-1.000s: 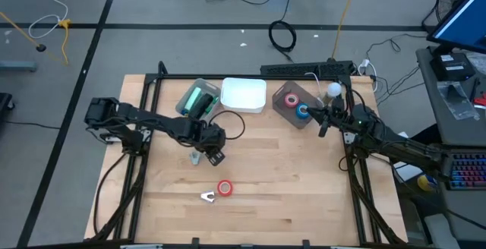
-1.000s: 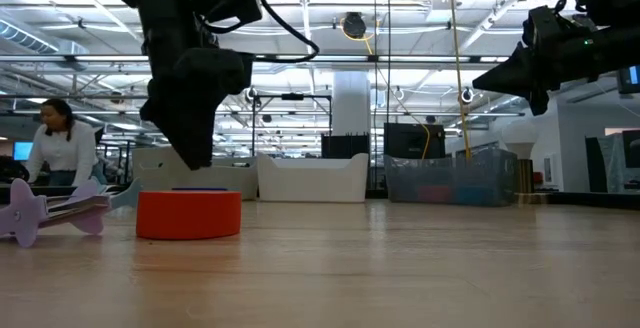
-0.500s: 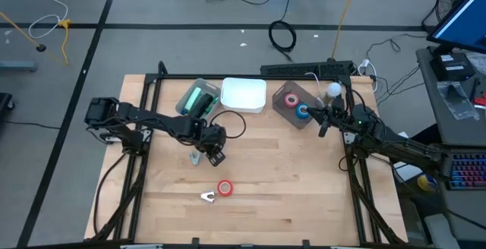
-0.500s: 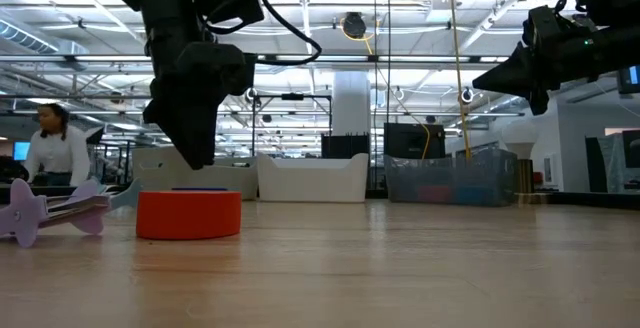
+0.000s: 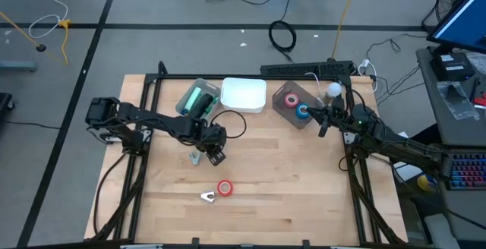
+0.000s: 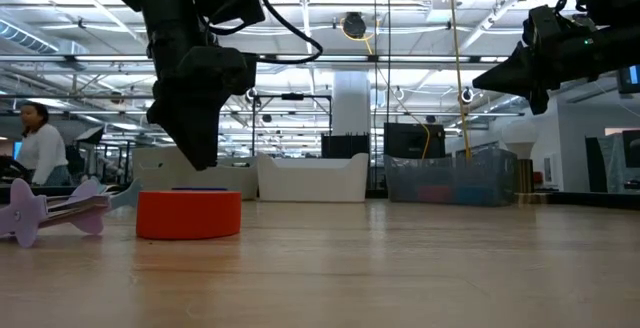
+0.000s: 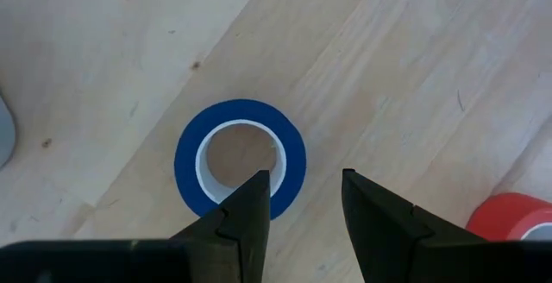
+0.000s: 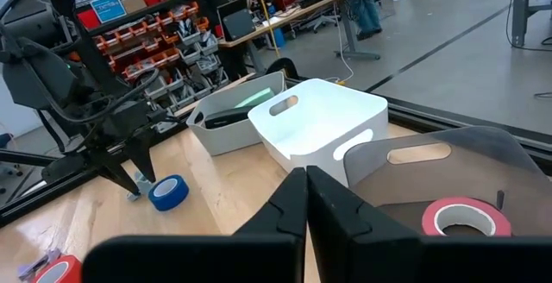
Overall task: Pick and place Stapler, Stapler remover, tape
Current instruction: Put the dark blue tape into the black bin
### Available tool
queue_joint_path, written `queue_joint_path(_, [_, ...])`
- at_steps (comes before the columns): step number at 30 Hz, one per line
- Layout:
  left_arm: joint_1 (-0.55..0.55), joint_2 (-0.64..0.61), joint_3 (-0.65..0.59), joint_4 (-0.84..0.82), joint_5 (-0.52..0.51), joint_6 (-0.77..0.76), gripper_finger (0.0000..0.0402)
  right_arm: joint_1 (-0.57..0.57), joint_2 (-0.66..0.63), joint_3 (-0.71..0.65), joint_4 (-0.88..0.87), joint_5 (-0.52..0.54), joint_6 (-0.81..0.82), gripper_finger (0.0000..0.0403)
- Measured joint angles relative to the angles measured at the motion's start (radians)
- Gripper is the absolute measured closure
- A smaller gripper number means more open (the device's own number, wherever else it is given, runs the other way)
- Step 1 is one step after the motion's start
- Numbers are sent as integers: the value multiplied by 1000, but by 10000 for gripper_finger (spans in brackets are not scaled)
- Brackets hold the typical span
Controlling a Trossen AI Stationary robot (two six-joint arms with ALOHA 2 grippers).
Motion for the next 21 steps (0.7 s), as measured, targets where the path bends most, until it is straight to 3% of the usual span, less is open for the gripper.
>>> queue_joint_path(21, [-9,39,1,21,-22,-49,254,0,0,0,0,3,0,403])
